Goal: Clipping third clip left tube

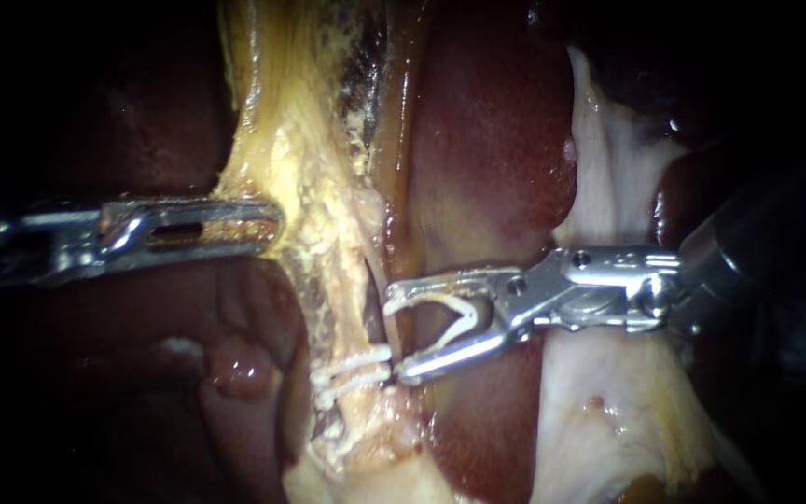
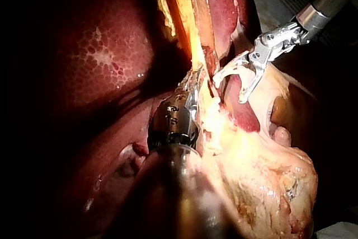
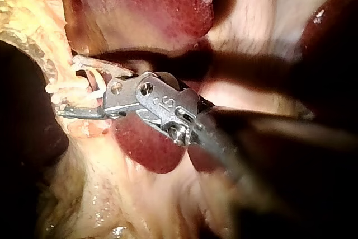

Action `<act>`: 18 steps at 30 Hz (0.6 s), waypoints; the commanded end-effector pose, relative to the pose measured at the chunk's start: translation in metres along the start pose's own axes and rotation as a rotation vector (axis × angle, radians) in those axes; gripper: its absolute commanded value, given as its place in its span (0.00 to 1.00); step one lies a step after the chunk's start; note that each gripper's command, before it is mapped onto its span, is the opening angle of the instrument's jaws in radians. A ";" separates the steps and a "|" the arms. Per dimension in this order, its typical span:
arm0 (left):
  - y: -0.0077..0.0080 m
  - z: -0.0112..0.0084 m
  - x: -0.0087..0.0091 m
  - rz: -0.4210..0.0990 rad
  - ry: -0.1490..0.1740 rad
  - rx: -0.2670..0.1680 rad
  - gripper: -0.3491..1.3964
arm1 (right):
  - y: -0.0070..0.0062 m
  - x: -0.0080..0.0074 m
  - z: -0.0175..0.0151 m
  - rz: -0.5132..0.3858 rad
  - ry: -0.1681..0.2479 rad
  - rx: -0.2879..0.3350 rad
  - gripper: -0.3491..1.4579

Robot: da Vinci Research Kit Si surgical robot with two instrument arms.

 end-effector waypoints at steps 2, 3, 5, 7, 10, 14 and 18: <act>-0.0001 -0.0002 0.0000 -0.001 -0.002 0.001 0.00 | 0.0007 -0.0005 0.0005 0.017 0.001 -0.001 0.50; -0.0002 -0.0003 -0.0001 -0.001 -0.002 0.001 0.00 | 0.0009 -0.0007 0.0007 0.022 0.000 -0.002 0.50; -0.0003 -0.0004 -0.0001 -0.002 -0.002 0.001 0.00 | 0.0015 -0.0011 0.0011 0.026 0.000 -0.002 0.50; -0.0004 -0.0006 -0.0001 -0.002 -0.004 0.003 0.00 | 0.0020 -0.0012 0.0015 0.037 0.000 -0.001 0.50; -0.0006 -0.0007 0.0000 -0.002 -0.004 0.003 0.00 | 0.0027 -0.0012 0.0021 0.049 0.000 0.002 0.50; -0.0007 -0.0008 0.0000 -0.002 -0.004 0.003 0.00 | 0.0035 -0.0007 0.0032 0.070 0.004 0.018 0.50; -0.0007 -0.0008 0.0000 -0.002 -0.004 0.004 0.00 | 0.0037 -0.0003 0.0039 0.117 0.055 0.073 0.50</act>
